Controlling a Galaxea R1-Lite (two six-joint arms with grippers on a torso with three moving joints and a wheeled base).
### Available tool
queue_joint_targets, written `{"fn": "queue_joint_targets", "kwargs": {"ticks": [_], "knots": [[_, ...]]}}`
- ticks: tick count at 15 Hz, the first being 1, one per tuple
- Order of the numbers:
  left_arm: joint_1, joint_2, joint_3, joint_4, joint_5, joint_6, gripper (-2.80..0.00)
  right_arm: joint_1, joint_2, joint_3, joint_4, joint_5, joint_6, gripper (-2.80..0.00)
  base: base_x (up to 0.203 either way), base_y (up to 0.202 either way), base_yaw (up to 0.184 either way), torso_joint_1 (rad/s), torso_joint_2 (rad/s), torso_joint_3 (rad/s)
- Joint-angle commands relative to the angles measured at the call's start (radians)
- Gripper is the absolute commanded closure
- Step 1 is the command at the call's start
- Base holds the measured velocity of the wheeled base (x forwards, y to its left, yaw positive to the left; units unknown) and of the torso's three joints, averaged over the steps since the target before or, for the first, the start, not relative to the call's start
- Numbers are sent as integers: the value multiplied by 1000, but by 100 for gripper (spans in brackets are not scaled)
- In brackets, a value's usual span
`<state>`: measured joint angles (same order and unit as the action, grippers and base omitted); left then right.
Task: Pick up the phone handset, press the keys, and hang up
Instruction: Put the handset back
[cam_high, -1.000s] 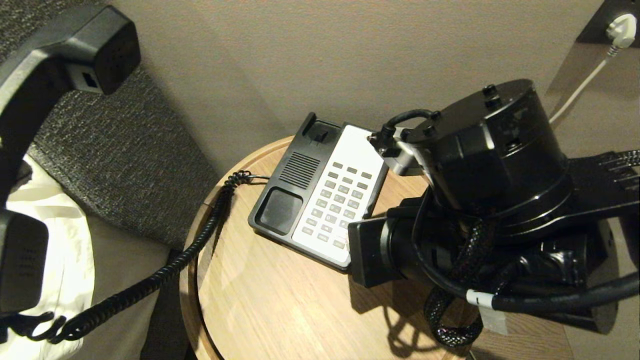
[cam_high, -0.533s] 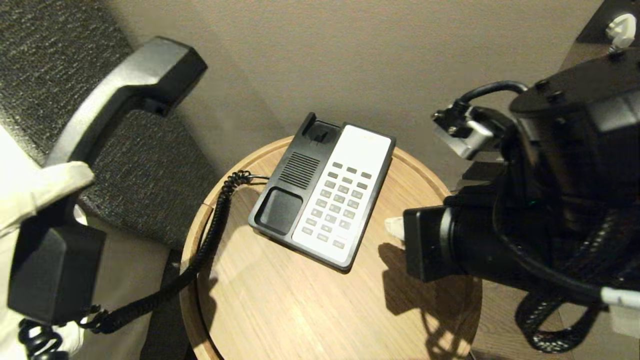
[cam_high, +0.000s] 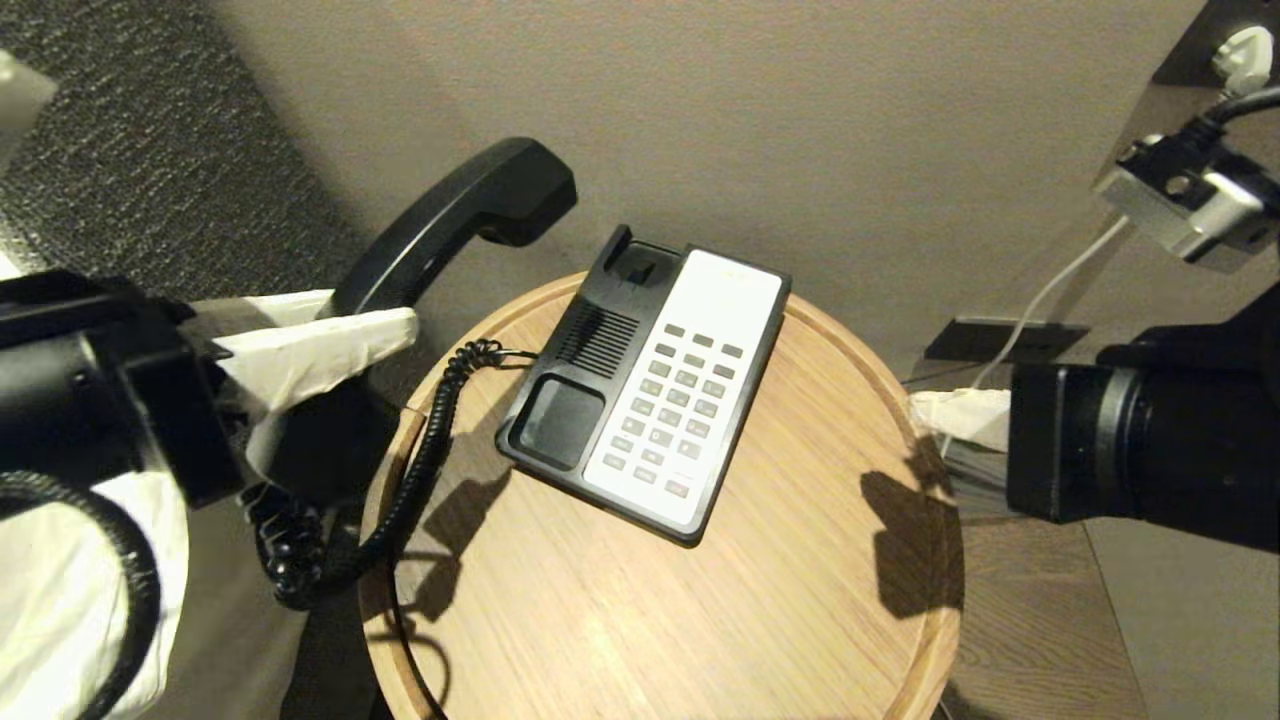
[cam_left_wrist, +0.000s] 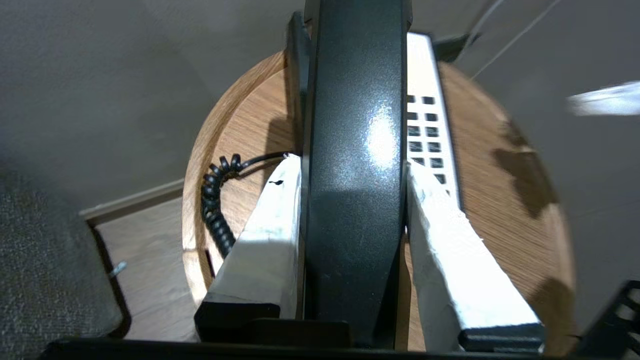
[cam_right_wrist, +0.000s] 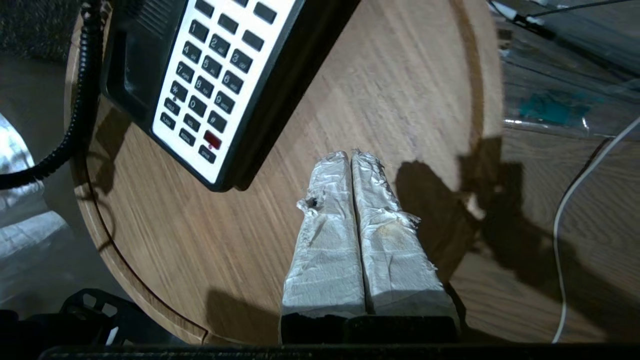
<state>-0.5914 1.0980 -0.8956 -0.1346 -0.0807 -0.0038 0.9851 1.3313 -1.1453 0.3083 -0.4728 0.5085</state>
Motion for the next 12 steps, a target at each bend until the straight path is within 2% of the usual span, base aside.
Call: {"fn": "queue_joint_targets", "kwargs": {"ticks": [1, 3, 7, 9, 12], "knots": [[-23, 122, -56, 12, 36, 0, 0, -9, -50, 13, 3, -10, 2, 0, 0, 0, 0, 0, 0, 0], [-41, 207, -127, 40, 111, -3, 0, -34, -68, 22, 4, -13, 2, 0, 0, 0, 0, 0, 0, 0], [-100, 333, -233, 111, 209, -49, 0, -85, -113, 88, -3, 0, 4, 0, 0, 0, 0, 0, 0, 0], [-131, 368, -264, 106, 221, -53, 0, -111, -127, 105, -2, 9, 5, 0, 0, 0, 0, 0, 0, 0], [-140, 392, -308, 111, 235, -53, 0, -131, -140, 112, 3, 20, 5, 0, 0, 0, 0, 0, 0, 0]]}}
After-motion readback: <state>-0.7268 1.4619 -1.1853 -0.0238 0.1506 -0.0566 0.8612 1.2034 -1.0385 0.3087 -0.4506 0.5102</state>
